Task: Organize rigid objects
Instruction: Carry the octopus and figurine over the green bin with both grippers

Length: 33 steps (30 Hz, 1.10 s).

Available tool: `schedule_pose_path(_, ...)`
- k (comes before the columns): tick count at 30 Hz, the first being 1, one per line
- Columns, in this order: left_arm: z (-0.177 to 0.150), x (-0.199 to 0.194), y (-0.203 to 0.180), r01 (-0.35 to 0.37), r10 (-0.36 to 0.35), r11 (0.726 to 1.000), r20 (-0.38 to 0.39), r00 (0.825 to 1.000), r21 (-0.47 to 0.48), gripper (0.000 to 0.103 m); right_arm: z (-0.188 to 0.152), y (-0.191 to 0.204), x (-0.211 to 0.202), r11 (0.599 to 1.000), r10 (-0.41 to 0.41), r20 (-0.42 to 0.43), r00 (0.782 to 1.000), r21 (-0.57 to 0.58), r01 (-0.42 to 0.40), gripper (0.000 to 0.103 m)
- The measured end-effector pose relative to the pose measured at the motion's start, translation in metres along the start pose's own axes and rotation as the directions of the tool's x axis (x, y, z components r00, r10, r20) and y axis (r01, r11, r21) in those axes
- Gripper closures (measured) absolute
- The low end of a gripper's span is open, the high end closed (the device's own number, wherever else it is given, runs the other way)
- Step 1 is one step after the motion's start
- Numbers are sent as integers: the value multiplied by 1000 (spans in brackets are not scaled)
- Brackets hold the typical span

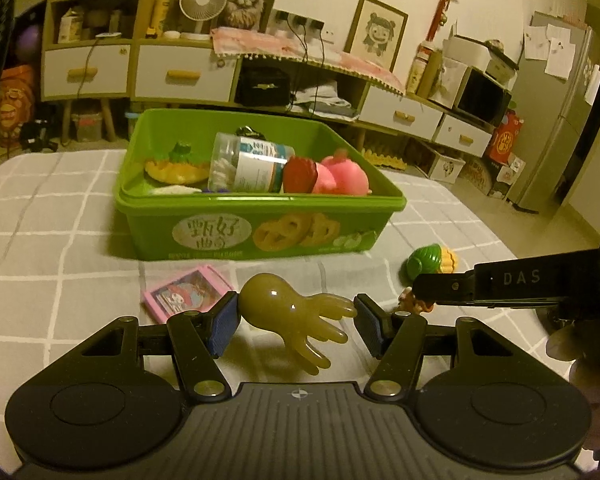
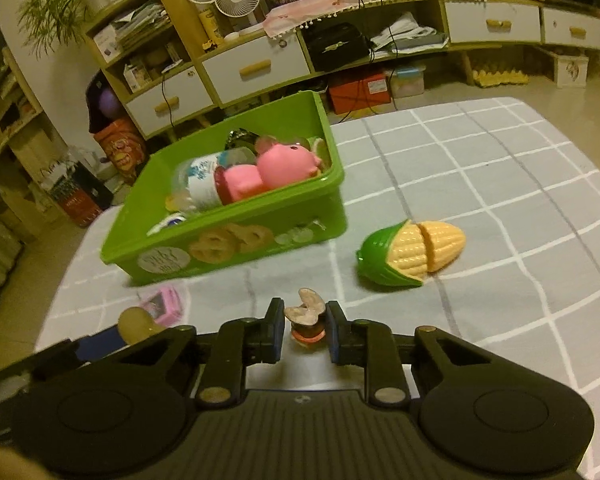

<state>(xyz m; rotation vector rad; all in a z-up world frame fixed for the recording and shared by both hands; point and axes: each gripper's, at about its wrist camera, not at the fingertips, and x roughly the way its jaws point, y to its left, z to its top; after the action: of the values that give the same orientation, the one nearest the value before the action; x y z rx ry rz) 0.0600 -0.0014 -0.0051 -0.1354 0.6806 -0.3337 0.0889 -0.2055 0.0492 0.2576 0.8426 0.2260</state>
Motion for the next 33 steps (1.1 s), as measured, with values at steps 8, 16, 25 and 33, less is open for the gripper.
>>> schedule_pose_path(8, 9, -6, 9, -10, 11, 999, 15, 1000, -36, 37, 9, -18, -3, 982, 81, -24, 996, 174, -75, 87)
schedule_pose_path(16, 36, -13, 12, -27, 28, 1000, 64, 998, -16, 37, 31, -8, -14, 954, 187, -23, 982, 242, -176, 87)
schedule_pose_path(25, 79, 16, 30, -126, 121, 989, 62, 991, 81, 37, 67, 22, 1, 923, 284, 21, 959, 263, -279, 87)
schedule_pose_path(33, 90, 51, 38, -181, 180, 974, 17, 983, 137, 37, 86, 37, 39, 916, 278, 38, 960, 291, -277, 87)
